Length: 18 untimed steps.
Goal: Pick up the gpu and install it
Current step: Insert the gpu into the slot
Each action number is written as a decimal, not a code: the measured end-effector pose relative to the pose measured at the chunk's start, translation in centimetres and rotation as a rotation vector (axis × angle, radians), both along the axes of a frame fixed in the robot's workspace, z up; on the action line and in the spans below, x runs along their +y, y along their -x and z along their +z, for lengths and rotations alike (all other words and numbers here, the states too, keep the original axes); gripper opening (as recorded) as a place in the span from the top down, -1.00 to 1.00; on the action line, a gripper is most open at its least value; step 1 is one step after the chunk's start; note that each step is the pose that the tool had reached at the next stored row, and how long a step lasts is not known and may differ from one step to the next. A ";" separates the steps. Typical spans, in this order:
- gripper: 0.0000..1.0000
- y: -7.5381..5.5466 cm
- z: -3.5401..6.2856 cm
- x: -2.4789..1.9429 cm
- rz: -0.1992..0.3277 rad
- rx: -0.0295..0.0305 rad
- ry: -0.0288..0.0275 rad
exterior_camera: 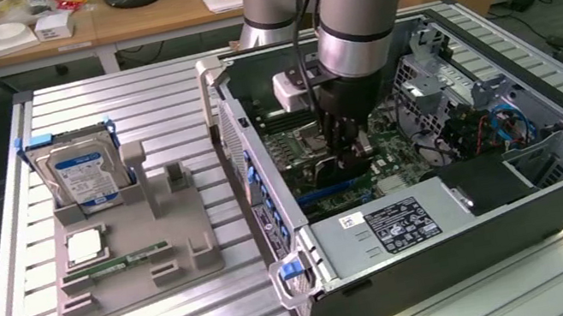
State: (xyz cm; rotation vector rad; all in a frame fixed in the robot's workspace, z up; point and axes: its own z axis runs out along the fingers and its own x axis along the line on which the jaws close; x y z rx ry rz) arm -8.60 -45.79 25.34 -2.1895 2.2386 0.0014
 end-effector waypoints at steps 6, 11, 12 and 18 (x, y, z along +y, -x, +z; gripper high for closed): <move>0.48 0.0 -0.01 0.00 0.000 -0.0001 -0.0002; 0.48 0.0 -0.01 0.00 0.000 -0.0001 -0.0002; 0.48 0.0 -0.01 0.00 0.000 -0.0001 -0.0002; 0.48 0.0 -0.16 0.00 0.000 -0.0002 -0.0017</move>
